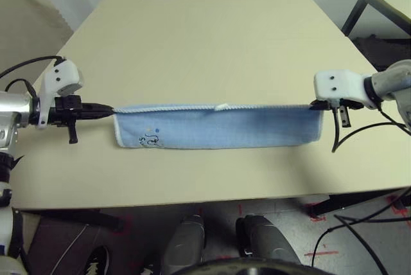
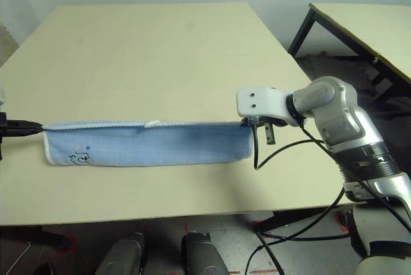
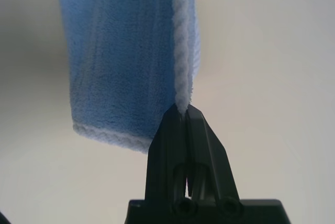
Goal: Fold the towel and set it aside.
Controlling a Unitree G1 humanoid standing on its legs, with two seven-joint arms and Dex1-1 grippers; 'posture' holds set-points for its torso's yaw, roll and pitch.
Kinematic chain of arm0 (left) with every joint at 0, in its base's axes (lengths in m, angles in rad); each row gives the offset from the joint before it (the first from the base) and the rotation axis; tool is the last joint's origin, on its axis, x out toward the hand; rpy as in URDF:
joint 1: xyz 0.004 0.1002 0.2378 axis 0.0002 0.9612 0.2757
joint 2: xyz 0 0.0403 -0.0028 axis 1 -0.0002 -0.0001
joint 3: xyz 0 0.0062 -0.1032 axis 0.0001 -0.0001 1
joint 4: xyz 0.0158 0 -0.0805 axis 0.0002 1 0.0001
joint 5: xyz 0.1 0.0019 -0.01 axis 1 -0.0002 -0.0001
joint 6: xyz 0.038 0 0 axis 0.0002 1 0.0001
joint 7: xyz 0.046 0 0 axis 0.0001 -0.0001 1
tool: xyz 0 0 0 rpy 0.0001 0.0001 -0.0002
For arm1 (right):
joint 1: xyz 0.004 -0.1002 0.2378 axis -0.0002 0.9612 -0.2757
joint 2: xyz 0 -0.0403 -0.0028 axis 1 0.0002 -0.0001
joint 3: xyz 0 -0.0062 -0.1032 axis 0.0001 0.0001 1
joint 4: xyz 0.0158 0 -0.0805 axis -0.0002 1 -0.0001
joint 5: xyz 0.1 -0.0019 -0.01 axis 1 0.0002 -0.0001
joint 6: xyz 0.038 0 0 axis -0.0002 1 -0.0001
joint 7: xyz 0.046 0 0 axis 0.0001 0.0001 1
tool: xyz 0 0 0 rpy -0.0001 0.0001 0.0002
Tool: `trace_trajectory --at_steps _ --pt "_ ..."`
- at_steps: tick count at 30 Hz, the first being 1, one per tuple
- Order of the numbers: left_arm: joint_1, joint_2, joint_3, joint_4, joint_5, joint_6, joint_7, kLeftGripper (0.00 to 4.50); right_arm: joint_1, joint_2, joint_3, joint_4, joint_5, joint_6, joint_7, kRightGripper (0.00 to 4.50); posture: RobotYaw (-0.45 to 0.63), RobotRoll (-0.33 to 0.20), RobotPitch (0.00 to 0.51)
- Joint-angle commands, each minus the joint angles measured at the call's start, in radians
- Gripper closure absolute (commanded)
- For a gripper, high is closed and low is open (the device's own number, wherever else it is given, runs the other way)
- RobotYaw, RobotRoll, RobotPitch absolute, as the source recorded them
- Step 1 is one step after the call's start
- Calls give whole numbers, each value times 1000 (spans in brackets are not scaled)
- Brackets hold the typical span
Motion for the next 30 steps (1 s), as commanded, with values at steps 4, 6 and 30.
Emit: trace_trajectory --at_steps 4,6,30 --pt "43 6 -25 1 19 17 -33 4500 25 2 -10 -25 7 11 -3 4489 83 0 73" --pt "62 17 -25 -8 20 33 -47 4500 33 0 -5 -38 14 13 13 4489 86 0 74" --pt "32 6 -41 50 82 4 12 3827 -68 120 27 110 -84 -31 -44 3161 98 0 88"
